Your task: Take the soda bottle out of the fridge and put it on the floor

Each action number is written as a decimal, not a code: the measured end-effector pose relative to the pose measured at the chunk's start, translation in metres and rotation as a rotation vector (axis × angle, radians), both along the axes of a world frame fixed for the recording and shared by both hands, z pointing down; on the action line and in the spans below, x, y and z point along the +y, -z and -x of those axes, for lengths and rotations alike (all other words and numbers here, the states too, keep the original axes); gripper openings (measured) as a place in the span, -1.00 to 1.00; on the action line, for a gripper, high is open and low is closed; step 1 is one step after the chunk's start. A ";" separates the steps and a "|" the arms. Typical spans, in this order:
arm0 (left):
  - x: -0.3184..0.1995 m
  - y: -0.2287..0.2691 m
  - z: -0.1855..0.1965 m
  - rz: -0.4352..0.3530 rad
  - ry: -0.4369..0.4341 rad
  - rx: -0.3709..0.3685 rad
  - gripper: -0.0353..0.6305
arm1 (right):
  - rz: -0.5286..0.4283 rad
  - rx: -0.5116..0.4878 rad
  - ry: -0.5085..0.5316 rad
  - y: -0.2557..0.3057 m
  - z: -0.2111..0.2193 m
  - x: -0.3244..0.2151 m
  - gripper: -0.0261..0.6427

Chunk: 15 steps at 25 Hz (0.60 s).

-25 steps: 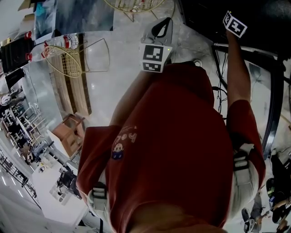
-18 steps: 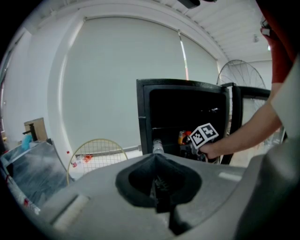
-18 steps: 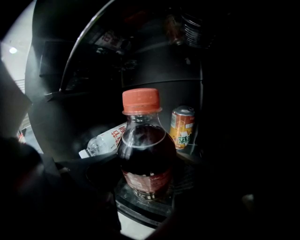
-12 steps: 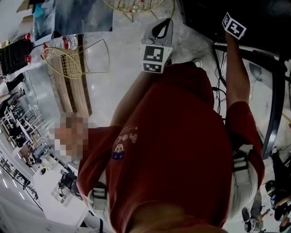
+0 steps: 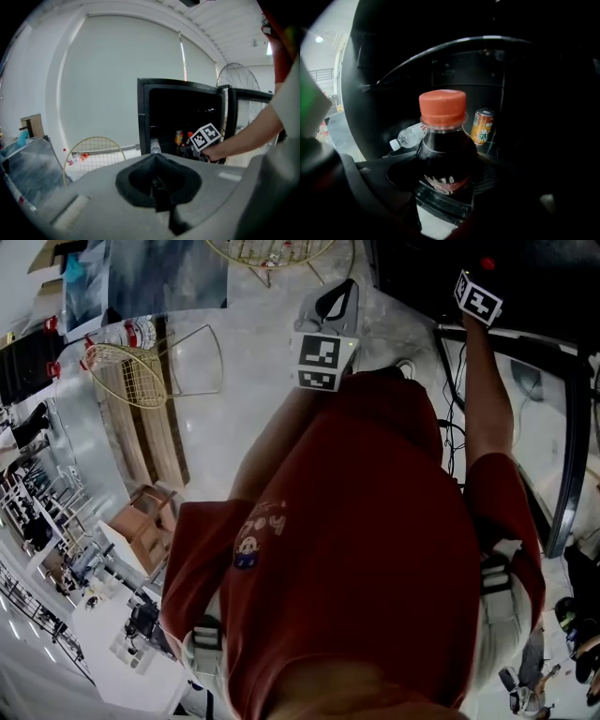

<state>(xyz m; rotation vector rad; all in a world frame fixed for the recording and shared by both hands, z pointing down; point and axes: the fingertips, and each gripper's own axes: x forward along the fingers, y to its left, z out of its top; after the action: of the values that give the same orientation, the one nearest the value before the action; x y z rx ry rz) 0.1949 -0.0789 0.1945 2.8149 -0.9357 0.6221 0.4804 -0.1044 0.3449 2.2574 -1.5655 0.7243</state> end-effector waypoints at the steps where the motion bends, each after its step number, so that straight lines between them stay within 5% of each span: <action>1: 0.001 0.000 0.000 0.000 -0.004 0.002 -0.90 | 0.002 0.000 -0.003 0.001 0.001 0.002 -0.01; 15: 0.011 -0.002 -0.004 0.027 -0.050 0.023 -0.90 | 0.053 0.003 0.020 -0.005 0.046 0.052 -0.01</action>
<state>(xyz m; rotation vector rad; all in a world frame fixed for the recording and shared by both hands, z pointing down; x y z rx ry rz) 0.1991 -0.0678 0.1961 2.8232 -0.8493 0.6016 0.4345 -0.0519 0.3496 2.2014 -1.5463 0.7479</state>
